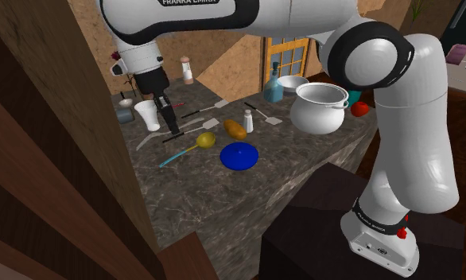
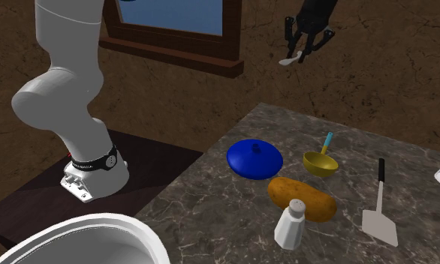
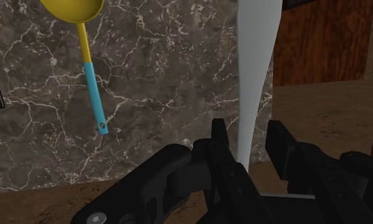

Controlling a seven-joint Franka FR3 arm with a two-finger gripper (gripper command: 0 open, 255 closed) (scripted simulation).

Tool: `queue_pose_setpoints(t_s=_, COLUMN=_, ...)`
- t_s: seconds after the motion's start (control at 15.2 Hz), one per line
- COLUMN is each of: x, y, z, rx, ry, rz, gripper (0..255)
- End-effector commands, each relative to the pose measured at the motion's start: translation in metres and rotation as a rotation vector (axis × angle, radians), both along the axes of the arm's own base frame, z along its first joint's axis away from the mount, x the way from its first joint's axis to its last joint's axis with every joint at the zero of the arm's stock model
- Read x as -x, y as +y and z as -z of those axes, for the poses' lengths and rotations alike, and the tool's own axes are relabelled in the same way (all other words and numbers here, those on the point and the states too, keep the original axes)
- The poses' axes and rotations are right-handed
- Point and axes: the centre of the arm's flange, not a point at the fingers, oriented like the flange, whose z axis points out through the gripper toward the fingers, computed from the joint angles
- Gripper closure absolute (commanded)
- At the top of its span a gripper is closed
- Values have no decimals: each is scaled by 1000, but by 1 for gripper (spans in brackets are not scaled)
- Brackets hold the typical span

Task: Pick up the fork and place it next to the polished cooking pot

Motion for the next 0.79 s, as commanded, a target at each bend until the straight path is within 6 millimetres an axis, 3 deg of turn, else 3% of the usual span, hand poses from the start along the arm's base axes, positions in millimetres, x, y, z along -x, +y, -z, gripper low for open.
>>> queue_pose_setpoints(t_s=0.0, x=-1, y=1, z=-7, rx=0, ry=0, rz=0, gripper=255)
queue_pose_setpoints(t_s=0.73, x=-6, y=-144, z=-7, rx=0, ry=0, rz=0, gripper=255)
